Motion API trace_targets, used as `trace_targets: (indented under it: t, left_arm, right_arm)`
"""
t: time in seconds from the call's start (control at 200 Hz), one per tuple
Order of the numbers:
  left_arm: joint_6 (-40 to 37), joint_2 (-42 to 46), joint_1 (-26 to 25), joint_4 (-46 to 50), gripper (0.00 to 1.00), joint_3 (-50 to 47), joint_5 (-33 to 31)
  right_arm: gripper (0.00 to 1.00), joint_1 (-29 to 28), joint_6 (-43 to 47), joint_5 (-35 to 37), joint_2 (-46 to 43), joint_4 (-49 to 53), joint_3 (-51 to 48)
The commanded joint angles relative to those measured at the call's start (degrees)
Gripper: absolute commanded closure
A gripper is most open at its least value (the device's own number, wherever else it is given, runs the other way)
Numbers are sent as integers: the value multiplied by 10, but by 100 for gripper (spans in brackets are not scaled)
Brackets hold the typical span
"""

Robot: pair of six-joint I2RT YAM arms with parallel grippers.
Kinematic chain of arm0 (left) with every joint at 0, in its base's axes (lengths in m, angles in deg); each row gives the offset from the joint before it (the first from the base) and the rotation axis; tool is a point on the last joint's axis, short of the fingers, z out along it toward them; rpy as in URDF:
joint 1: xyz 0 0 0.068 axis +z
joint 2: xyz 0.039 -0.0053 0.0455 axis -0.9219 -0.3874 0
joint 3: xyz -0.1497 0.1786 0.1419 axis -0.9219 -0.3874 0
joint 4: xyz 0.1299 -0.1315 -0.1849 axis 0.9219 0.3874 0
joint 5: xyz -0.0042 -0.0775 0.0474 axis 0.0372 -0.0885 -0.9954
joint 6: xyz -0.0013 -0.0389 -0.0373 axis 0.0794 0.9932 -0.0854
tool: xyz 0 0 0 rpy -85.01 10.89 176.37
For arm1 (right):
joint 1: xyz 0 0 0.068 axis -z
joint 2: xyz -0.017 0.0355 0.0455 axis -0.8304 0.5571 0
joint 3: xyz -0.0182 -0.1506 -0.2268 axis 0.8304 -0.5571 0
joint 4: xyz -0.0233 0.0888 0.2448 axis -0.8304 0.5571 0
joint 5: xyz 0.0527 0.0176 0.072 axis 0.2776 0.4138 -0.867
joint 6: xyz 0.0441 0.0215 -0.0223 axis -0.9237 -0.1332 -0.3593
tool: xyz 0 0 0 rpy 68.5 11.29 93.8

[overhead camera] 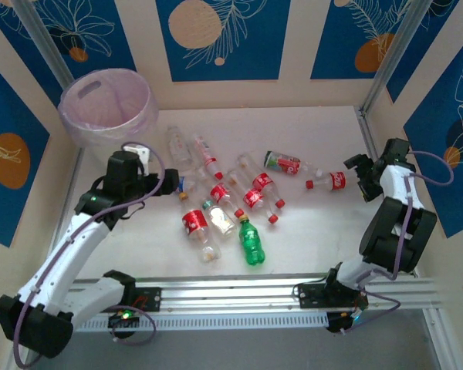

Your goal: Put the plastic bottles in the bin

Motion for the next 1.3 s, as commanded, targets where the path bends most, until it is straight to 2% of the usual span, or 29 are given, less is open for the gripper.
trace_targets:
  t: [0.0, 0.31, 0.49, 0.705, 0.92, 1.115, 1.295]
  left_arm:
    - [-14, -5, -28, 10, 1, 35, -22]
    - [-3, 6, -34, -7, 1, 24, -34]
    - [0, 1, -36, -17, 1, 24, -32]
    - [7, -12, -39, -26, 0, 25, -15]
    - [14, -22, -48, -34, 0, 28, -2]
    - [23, -32, -62, -41, 0, 35, 8]
    - [47, -66, -93, -59, 0, 63, 38]
  right_arm:
    - [5, 5, -19, 0, 43, -21, 29]
    - [7, -2, -55, 30, 143, -38, 74]
    - [12, -19, -51, 60, 167, -29, 92]
    - [30, -23, -45, 84, 140, -43, 63]
    - [47, -13, -29, 74, 106, -54, 35]
    - [47, -8, -3, 59, 60, -39, 22]
    - [47, -23, 12, 14, -36, -14, -2]
